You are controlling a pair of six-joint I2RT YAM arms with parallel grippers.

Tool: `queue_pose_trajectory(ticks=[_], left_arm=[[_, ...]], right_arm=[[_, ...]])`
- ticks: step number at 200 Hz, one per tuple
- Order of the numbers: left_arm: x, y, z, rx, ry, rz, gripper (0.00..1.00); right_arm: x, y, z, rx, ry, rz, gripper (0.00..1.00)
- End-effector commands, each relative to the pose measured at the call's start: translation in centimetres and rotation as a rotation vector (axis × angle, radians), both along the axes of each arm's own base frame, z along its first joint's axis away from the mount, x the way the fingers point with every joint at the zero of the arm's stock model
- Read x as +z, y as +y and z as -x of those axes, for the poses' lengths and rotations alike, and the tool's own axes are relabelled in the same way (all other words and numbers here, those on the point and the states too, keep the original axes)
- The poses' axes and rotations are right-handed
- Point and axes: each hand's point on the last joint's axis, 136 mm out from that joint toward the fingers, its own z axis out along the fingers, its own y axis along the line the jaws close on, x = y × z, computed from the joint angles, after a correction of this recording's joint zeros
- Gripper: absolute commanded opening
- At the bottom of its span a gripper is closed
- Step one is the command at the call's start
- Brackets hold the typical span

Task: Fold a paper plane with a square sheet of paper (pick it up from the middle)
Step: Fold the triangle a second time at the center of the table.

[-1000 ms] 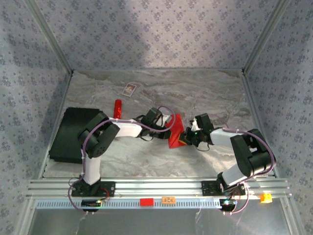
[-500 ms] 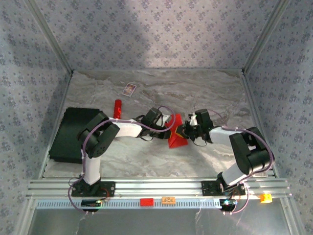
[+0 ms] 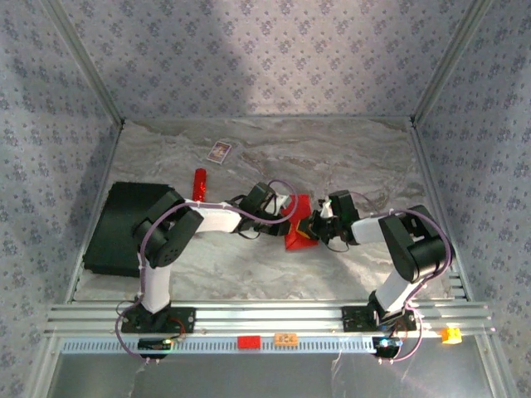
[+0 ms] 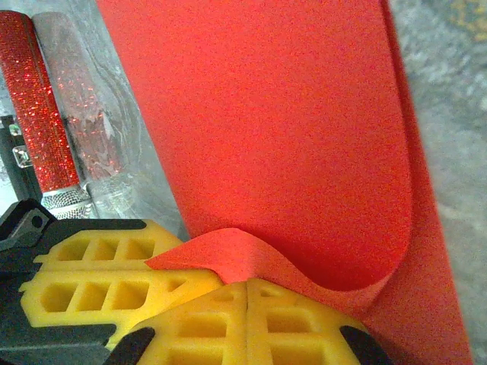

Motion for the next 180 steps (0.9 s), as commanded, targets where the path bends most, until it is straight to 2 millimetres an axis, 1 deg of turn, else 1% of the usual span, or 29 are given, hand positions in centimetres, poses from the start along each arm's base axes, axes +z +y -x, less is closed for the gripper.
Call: queue_pose_trajectory(ticks=[1,22,47,59,67,80,107,127,152,165,180], left_arm=[[-0.6,0.6,0.0,0.008,0.016,-0.023,0.0],[-0.6,0.7,-0.1,0.009,0.014,-0.03,0.0],[-0.6,0.8,-0.1,0.006,0.015,-0.042,0.0],[-0.6,0.8,-0.1,0.006,0.013,-0.043,0.0],[-0.6,0.9,-0.1,0.006,0.013,-0.044,0.0],[-0.6,0.8,-0.1,0.004,0.015,-0.044,0.0],[-0.5,0.9,-0.1,0.003,0.013,-0.045,0.0],[-0.6,0.8,0.0,0.002,0.014,-0.043,0.0],[-0.6,0.9,0.1,0.001,0.016,-0.046,0.0],[-0.6,0.9,0.1,0.0,0.016,-0.047,0.0],[-0.7,1.0,0.1,-0.002,0.018,-0.05,0.0]], right_arm=[[-2.2,-0.9,1.0,-0.028,0.071,0.031,0.08],[-0.5,-0.6,0.3,-0.032,0.043,0.002,0.09],[2.3,-0.9,-0.9,-0.027,-0.022,0.036,0.09],[3.0,-1.2,-1.4,-0.024,-0.042,0.05,0.09],[3.0,-1.3,-1.7,-0.024,-0.041,0.056,0.09],[2.8,-1.5,-1.9,-0.026,-0.039,0.059,0.09],[1.3,-1.9,-1.9,-0.04,-0.003,0.06,0.08],[-0.5,-2.4,-1.4,-0.05,0.034,0.091,0.08],[-2.6,-3.7,-0.6,-0.094,0.084,0.14,0.08],[-2.8,-4.0,-0.5,-0.107,0.091,0.134,0.08],[-2.0,-3.9,-1.0,-0.106,0.072,0.1,0.08]])
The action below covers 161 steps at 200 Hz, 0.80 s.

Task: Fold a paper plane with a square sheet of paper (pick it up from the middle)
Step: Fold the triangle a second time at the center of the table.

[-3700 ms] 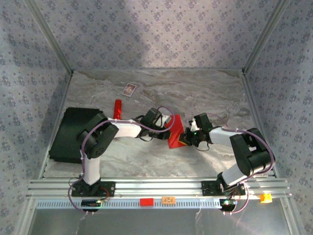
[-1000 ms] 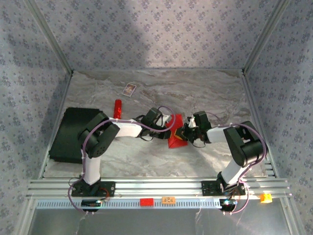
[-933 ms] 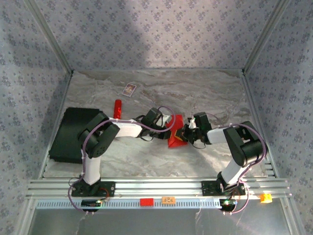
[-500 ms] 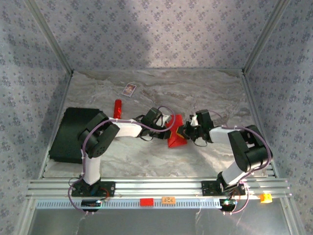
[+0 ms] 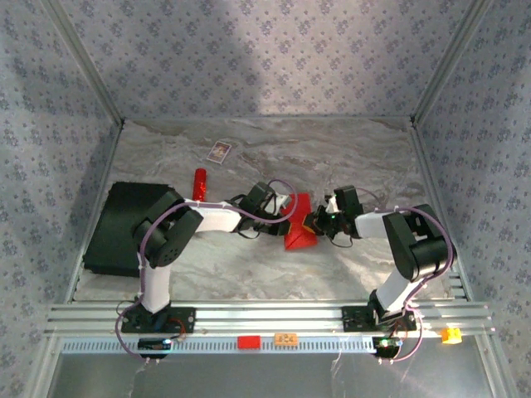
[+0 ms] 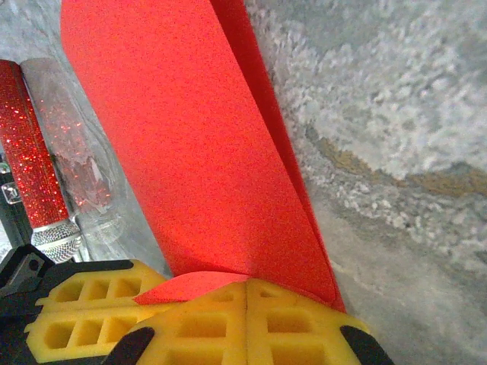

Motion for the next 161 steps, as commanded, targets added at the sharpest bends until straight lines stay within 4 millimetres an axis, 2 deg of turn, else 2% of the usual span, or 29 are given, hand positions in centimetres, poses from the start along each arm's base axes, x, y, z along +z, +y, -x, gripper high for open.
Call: queue_pose_trajectory(ticks=[1,38,57,73,87,107,123,138,161], left_arm=[[-0.7,0.8,0.2,-0.003,0.015,-0.043,0.0],[-0.8,0.9,0.3,-0.004,0.016,-0.045,0.0],[-0.8,0.8,0.3,-0.004,0.018,-0.045,0.0],[-0.9,0.9,0.3,-0.003,0.021,-0.046,0.0],[-0.9,0.8,0.2,-0.004,0.02,-0.043,0.0],[-0.9,0.8,0.3,-0.005,0.024,-0.044,0.0],[-0.9,0.8,0.3,-0.005,0.024,-0.044,0.0],[-0.9,0.9,0.3,-0.007,0.023,-0.045,0.0],[-0.8,0.9,0.3,-0.008,0.021,-0.045,0.0]], right_arm=[[-1.7,-1.6,0.7,-0.045,0.055,0.038,0.08],[1.3,-1.5,-0.9,-0.032,-0.023,-0.011,0.1],[1.6,-1.1,-1.1,-0.008,-0.031,-0.027,0.1],[1.1,-0.7,-0.8,0.008,-0.018,-0.037,0.1],[-0.4,-1.0,-0.2,0.008,0.025,0.0,0.1],[-2.8,-2.5,1.0,-0.019,0.097,0.091,0.09],[-3.5,-3.6,1.2,-0.056,0.113,0.114,0.09],[-2.7,-3.8,0.6,-0.08,0.086,0.074,0.09],[-0.1,-3.8,-0.7,-0.092,0.016,0.043,0.09]])
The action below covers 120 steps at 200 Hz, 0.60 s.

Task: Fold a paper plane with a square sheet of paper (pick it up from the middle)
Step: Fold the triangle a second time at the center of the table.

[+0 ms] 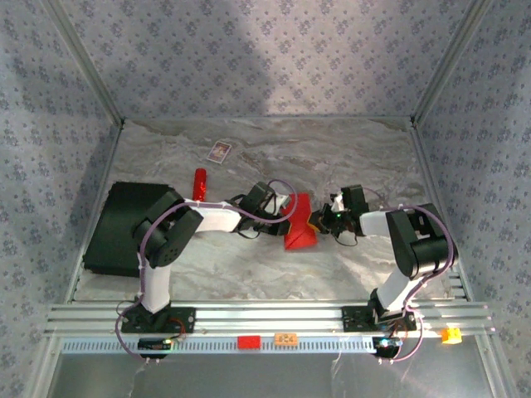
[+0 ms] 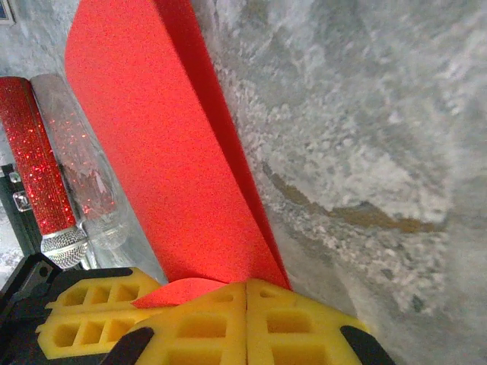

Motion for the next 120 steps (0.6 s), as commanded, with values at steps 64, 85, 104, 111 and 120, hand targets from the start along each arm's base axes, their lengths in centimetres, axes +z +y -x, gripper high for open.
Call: queue_pose_trajectory(ticks=[64,85,104,111,120], left_arm=[[-0.7,0.8,0.3,-0.008,0.02,-0.043,0.0],[-0.8,0.8,0.4,-0.01,0.021,-0.043,0.0],[-0.8,0.8,0.3,-0.008,0.02,-0.043,0.0],[-0.8,0.8,0.4,-0.009,0.022,-0.044,0.0],[-0.8,0.8,0.4,-0.01,0.023,-0.043,0.0]], right_arm=[[4.0,1.5,0.3,0.043,-0.07,-0.01,0.1],[3.4,2.7,0.9,0.075,-0.052,-0.004,0.1],[2.8,3.3,1.2,0.095,-0.034,-0.004,0.1],[2.7,3.5,1.2,0.1,-0.031,-0.009,0.1],[2.4,3.8,1.4,0.111,-0.024,-0.017,0.1]])
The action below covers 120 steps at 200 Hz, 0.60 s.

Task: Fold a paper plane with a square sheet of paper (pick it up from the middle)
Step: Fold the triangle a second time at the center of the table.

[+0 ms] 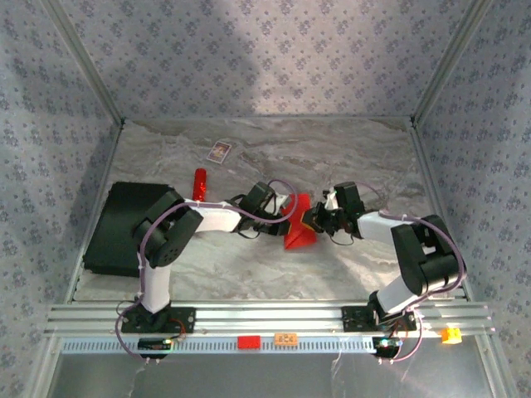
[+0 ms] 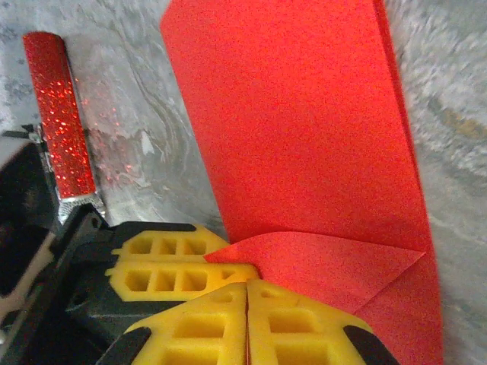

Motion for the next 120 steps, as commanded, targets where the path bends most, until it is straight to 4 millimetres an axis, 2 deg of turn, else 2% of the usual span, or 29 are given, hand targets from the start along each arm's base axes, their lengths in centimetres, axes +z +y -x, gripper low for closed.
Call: queue_pose_trajectory(ticks=[1,46,88,114,120], left_arm=[[-0.8,0.8,0.4,-0.009,0.023,-0.043,0.0],[-0.9,0.8,0.5,-0.012,0.027,-0.041,0.0],[-0.7,0.7,0.3,-0.011,0.023,-0.039,0.0],[-0.1,0.7,0.1,0.001,0.017,-0.031,0.0],[0.3,0.6,0.0,0.006,0.014,-0.029,0.03]], right_arm=[[-0.4,0.8,0.1,0.02,0.037,-0.017,0.1],[-2.1,0.8,1.1,0.032,0.08,-0.004,0.1],[-5.6,-1.0,3.0,0.002,0.16,0.084,0.09],[-5.8,-1.5,3.2,-0.01,0.166,0.105,0.09],[-5.8,-1.5,3.2,-0.011,0.166,0.106,0.09]])
